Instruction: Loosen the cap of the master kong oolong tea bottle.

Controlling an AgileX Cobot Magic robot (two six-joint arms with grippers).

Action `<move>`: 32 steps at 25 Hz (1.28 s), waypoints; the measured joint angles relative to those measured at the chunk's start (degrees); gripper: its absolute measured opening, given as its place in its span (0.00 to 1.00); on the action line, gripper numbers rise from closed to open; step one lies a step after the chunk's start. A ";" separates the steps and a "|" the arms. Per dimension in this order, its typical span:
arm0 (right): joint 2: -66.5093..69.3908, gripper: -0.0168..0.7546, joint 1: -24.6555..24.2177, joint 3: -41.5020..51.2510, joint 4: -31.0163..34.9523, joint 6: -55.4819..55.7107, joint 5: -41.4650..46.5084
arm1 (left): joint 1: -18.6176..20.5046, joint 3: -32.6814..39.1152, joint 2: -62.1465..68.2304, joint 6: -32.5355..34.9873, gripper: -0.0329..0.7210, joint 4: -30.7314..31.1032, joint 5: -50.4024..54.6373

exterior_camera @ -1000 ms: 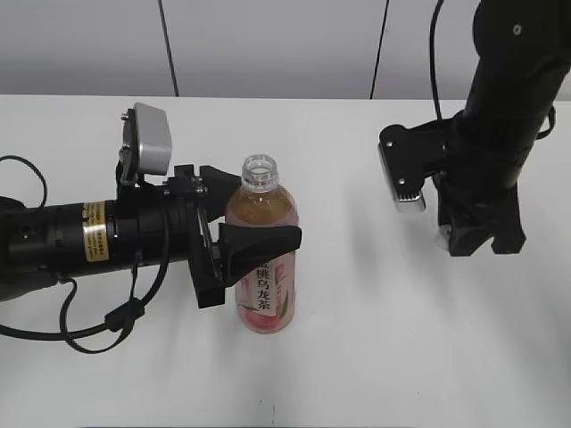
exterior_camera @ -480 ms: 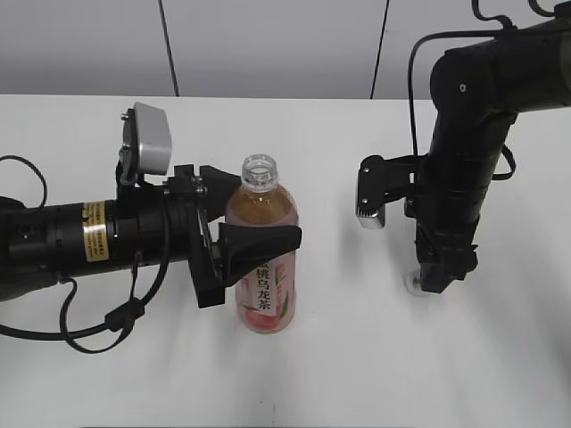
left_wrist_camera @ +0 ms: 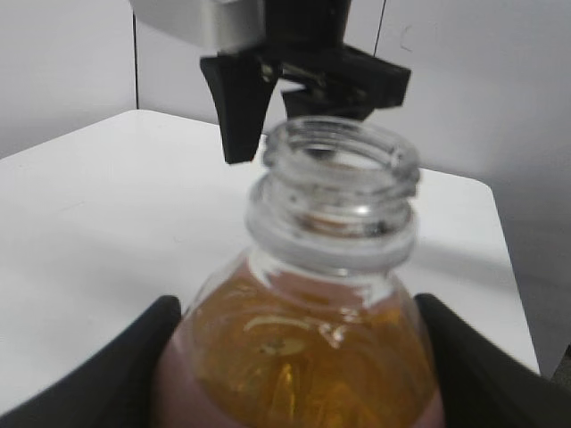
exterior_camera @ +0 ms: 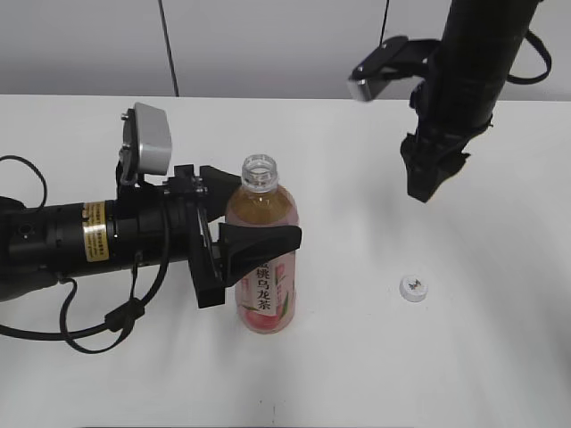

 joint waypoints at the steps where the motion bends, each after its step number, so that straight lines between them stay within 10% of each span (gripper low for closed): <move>1: -0.11 0.66 0.00 -1.98 0.00 3.94 0.63 | 0.00 0.00 0.00 0.00 0.65 0.00 0.00; 14: -17.81 0.65 0.00 -3.25 0.00 27.57 2.09 | 0.00 0.00 0.00 -0.05 0.65 -0.06 0.00; 21: -34.38 0.65 0.00 -1.49 0.00 31.61 2.32 | 0.00 0.00 0.00 -0.05 0.82 -0.99 0.08; 32: -57.42 0.65 0.00 24.00 1.32 31.97 2.43 | 0.05 0.00 -3.12 -2.87 0.82 -2.90 0.39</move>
